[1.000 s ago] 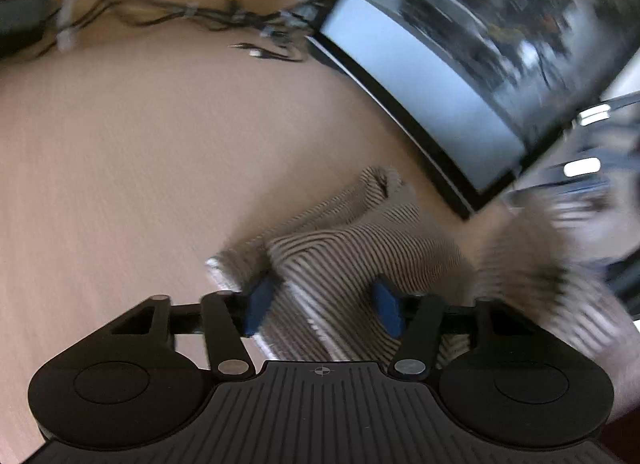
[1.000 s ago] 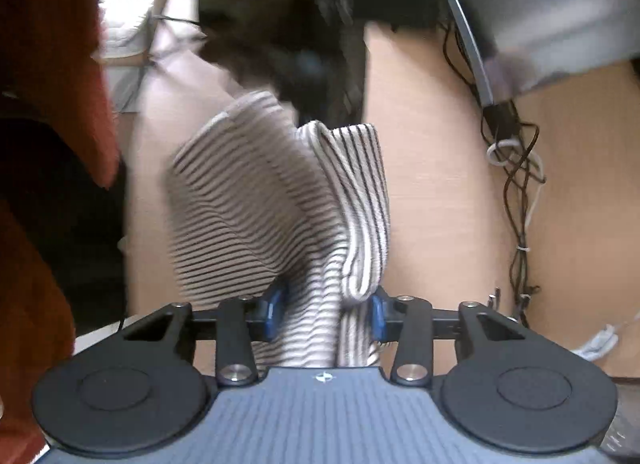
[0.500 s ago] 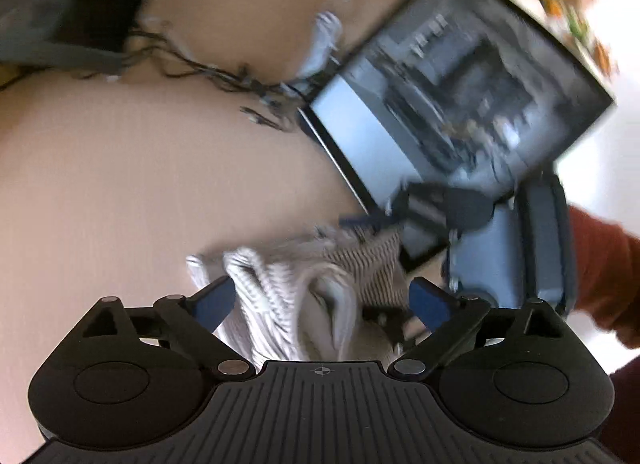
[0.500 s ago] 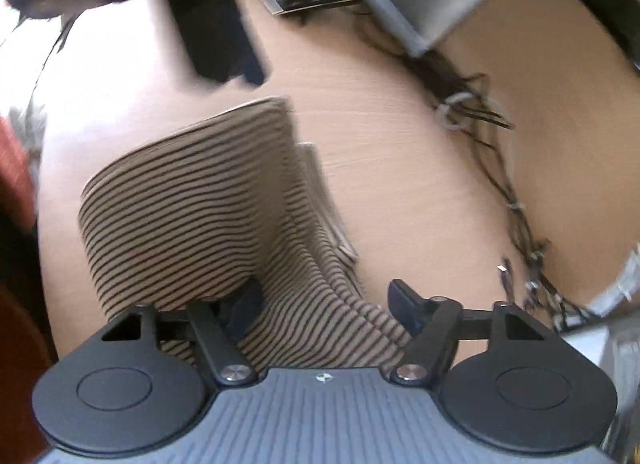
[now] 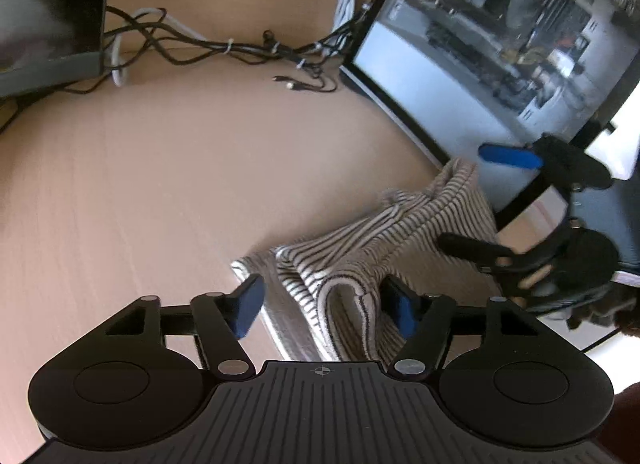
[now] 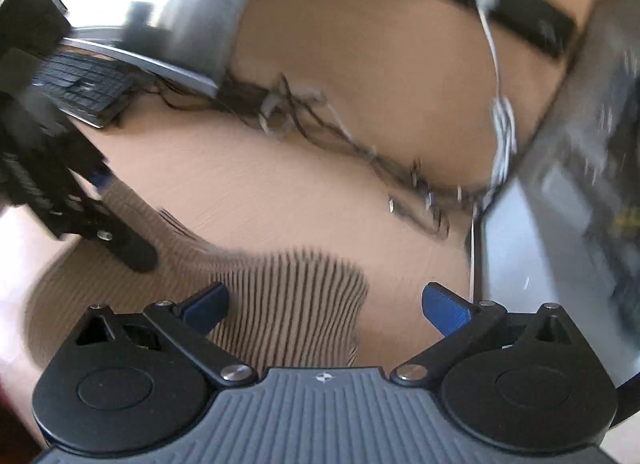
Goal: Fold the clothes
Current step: 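Grasp the folded bundle with the left gripper while the right gripper lifts its end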
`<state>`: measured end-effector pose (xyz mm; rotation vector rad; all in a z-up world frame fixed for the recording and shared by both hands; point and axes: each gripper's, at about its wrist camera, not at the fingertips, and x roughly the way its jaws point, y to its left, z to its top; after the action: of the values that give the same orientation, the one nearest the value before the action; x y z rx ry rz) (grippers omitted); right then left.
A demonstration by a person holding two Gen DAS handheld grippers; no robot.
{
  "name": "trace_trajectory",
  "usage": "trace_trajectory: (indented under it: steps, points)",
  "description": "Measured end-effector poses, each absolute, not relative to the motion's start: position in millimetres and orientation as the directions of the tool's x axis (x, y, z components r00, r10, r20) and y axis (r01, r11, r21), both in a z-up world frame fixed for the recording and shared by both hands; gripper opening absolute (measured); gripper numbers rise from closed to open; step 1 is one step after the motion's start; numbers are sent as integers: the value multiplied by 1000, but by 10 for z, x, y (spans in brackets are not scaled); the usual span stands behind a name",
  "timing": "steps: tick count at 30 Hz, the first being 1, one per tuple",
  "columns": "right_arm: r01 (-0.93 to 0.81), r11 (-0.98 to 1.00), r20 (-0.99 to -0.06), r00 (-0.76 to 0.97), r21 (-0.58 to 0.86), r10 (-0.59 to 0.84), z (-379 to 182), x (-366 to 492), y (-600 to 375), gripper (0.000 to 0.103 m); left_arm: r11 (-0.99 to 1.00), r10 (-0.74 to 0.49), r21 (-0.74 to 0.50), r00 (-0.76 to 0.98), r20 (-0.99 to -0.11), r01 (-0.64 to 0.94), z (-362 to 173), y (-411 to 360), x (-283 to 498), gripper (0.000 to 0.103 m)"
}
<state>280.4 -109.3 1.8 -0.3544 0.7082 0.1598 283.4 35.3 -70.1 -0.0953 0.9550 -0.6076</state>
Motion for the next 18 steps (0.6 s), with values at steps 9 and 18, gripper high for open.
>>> trace_trajectory:
  steps: [9, 18]
  points:
    - [-92, 994, -736, 670, 53, 101, -208, 2953, -1395, 103, 859, -470, -282, 442, -764, 427, -720, 285, 2908, 83]
    - [51, 992, -685, 727, 119, 45, -17, 2781, -1494, 103, 869, -418, -175, 497, -761, 463, -639, 186, 2814, 85]
